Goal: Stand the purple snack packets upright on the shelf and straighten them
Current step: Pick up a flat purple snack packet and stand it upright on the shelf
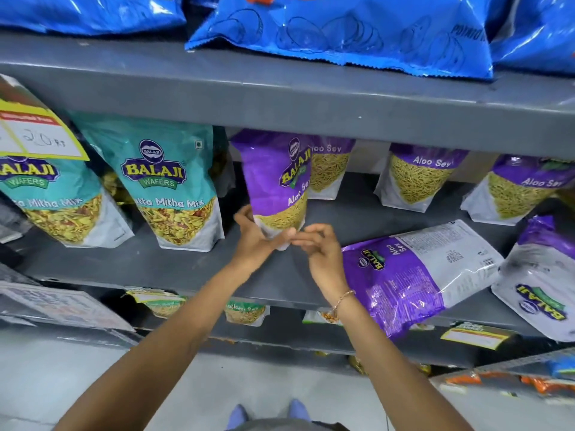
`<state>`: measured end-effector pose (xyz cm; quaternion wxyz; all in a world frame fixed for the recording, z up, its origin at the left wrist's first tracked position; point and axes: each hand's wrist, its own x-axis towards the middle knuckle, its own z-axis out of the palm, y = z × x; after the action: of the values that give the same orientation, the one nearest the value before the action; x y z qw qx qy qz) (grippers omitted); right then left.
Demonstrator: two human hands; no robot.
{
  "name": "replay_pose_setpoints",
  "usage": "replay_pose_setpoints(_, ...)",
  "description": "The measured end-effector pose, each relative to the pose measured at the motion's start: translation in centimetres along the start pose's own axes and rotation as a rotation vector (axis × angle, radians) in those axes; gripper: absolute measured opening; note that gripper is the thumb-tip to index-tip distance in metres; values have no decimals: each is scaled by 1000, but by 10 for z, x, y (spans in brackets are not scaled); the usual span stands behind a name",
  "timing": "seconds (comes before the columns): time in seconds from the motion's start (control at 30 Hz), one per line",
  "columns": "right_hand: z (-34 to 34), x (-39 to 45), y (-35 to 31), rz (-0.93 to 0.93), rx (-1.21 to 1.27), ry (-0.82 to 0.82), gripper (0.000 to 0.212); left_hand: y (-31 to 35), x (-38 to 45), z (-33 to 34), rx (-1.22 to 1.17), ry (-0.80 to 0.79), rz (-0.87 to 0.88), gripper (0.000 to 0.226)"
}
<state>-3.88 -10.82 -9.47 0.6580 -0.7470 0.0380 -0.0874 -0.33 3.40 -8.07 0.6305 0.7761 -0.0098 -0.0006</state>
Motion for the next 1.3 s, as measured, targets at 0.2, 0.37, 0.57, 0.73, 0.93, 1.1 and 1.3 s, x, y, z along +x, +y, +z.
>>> replay_pose_setpoints(0.2, -35, 58, -11, 3, -113, -161, 48, 1, 29, -26, -39, -105, -17, 64)
replay_pose_setpoints(0.37, -36, 88, -18, 42, -321, -350, 80, 3, 33, -31, -48, -123, -4, 70)
replay_pose_setpoints(0.57, -26, 83, 16, 91, -186, -270, 100, 10, 36, -40, -46, -306, -85, 97)
replay_pose_setpoints(0.73, -23, 66, 13, 37, -183, -269, 93, 12, 27, -30, 70, -170, -9, 99)
replay_pose_setpoints(0.93, -19, 44, 16, 72, -232, -234, 88, 1, 5, -31, 141, -111, 72, 88)
replay_pose_setpoints(1.1, -19, 36, 2, 101, -321, -282, 87, 1, -9, -34, 160, -115, 67, 93)
replay_pose_setpoints(1.3, -94, 34, -42, 31, -532, -290, 51, 15, -70, 27, 282, 126, -39, 58)
